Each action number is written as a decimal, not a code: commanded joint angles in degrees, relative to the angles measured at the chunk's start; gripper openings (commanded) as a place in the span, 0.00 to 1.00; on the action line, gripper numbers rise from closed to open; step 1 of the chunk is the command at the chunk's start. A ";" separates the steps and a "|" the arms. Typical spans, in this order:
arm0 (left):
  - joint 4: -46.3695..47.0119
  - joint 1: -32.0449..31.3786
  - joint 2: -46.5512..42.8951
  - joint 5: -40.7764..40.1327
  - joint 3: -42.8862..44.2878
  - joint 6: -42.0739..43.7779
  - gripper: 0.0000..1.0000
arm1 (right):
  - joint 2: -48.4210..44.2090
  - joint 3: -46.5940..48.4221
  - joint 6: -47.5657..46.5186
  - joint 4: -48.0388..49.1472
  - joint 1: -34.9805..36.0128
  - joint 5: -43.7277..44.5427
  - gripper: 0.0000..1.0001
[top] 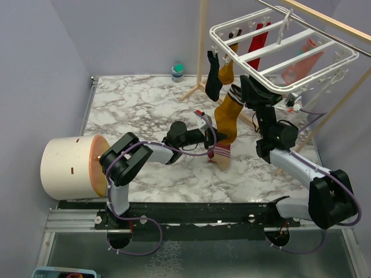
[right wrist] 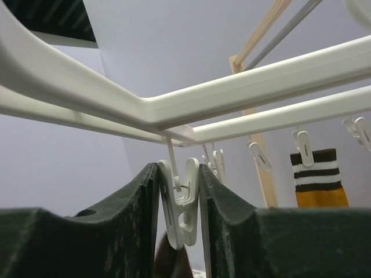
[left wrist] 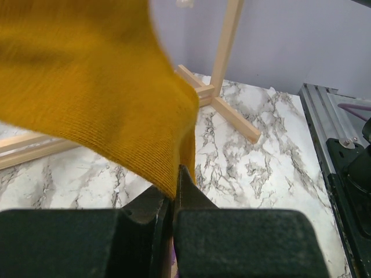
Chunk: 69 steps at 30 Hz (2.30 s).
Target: Remove the socks clipped to the hanger
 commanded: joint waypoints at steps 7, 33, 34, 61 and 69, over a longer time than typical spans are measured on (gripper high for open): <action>-0.76 -0.20 -1.36 0.11 -2.59 -0.38 0.00 | 1.02 1.70 0.69 1.18 0.32 -1.12 0.28; -62.80 -17.88 -16.73 -53.42 -1.15 8.68 0.98 | -8.08 -2.50 -0.90 -10.20 0.32 -3.89 0.28; -62.12 -18.19 -19.04 -52.26 -1.78 9.83 0.99 | -8.65 -2.79 -1.04 -10.87 0.32 -3.90 0.28; -16.49 0.21 -10.48 -36.71 6.20 18.95 0.99 | -15.02 -2.85 -1.59 -19.82 0.32 -4.66 0.28; -10.76 1.49 -0.21 -42.27 12.67 19.29 0.99 | -15.16 -2.65 -1.69 -20.32 0.39 -5.02 0.28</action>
